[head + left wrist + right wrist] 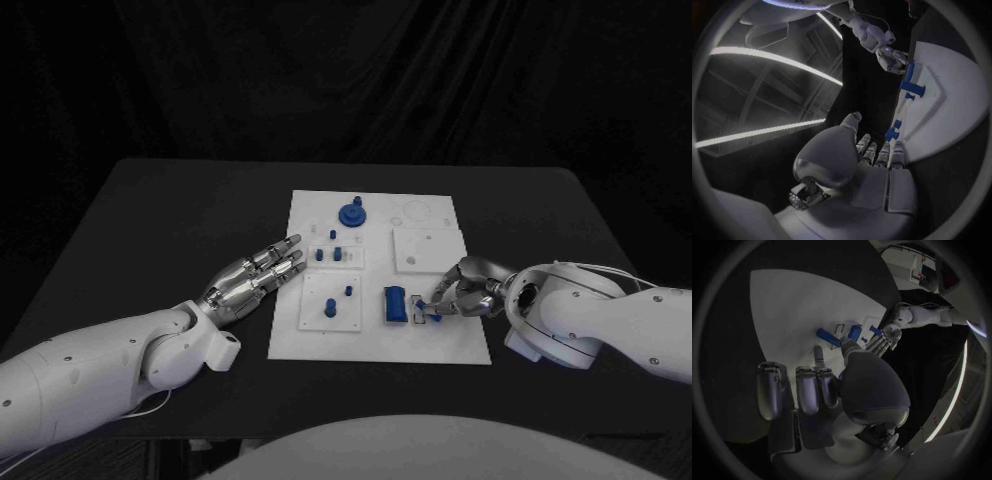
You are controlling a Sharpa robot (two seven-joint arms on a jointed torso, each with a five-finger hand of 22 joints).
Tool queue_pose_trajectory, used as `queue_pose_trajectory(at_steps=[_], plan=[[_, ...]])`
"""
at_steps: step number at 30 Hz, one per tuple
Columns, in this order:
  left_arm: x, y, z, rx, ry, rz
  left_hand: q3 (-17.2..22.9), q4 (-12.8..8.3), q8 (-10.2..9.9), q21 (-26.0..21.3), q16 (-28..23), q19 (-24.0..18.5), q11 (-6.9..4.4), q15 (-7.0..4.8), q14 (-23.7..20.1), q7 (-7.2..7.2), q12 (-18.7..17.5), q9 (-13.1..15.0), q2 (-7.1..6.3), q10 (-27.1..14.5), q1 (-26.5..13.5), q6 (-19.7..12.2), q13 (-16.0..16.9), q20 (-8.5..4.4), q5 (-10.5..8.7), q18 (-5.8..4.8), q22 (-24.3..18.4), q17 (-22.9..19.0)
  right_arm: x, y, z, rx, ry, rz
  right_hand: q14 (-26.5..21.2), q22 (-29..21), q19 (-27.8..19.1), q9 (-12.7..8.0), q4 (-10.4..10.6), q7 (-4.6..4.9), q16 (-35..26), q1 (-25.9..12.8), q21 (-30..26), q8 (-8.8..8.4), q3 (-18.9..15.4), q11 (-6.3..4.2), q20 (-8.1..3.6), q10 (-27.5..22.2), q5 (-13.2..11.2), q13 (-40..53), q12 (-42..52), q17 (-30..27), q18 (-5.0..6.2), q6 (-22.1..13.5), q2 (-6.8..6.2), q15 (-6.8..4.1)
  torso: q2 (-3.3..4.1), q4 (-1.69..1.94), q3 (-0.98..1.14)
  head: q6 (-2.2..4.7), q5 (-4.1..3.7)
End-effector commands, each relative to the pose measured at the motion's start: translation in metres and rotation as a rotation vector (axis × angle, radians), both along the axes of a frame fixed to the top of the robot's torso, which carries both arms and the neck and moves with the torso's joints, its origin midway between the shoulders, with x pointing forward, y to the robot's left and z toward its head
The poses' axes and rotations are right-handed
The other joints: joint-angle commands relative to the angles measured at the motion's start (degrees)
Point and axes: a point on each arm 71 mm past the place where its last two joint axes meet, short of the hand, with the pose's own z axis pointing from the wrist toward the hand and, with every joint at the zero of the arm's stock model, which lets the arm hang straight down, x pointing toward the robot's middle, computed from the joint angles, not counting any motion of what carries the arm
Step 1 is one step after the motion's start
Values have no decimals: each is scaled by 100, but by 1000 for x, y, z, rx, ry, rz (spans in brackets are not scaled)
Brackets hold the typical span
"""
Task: Assemble the parts on the task board
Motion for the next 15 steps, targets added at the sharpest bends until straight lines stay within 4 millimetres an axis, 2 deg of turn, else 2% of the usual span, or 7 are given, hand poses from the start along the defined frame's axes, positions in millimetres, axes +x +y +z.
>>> queue_pose_trajectory(at_steps=[1, 9, 15], plan=[[-2, -1, 0, -26, -9, 0, 31, -11, 11, -1, -21, 7, 26, 36, 8, 26, -7, -3, 9, -4, 47, -10, -6, 38, 25, 68, -9, -7, -1, 4, 0, -16, 3, 59, 585, 1288, 222, -31, -50, 27, -12, 103, -34, 32, 6, 37, 50, 598, 10, 1509, 15, 1429, 76, 59, 0, 33, 1, 2, -2, 0, 1], [-2, -1, 0, -25, -6, -2, 40, -14, 12, -1, -21, 7, 26, 39, 8, 31, -7, -3, 8, -2, 45, -8, -6, 40, 25, 66, -8, -7, -1, 7, -4, -19, 13, 71, 590, 1293, 229, -124, -92, -20, -5, 213, -24, 159, 34, 4, 40, 598, 126, 1509, 15, 1448, 73, 356, 74, 11, 2, 2, -3, 0, 12], [-2, -1, -1, -24, -3, -5, 40, -14, 12, -1, -21, 7, 26, 39, 8, 31, -7, -3, 8, -2, 45, -8, -6, 40, 25, 66, -8, -7, -1, 9, -7, -18, 15, 72, 590, 1293, 229, -236, -144, -55, -5, 319, -25, 170, 90, -30, 9, 598, 348, 1509, 15, 1447, 73, 490, 130, -20, 1, 3, -2, 0, 10]])
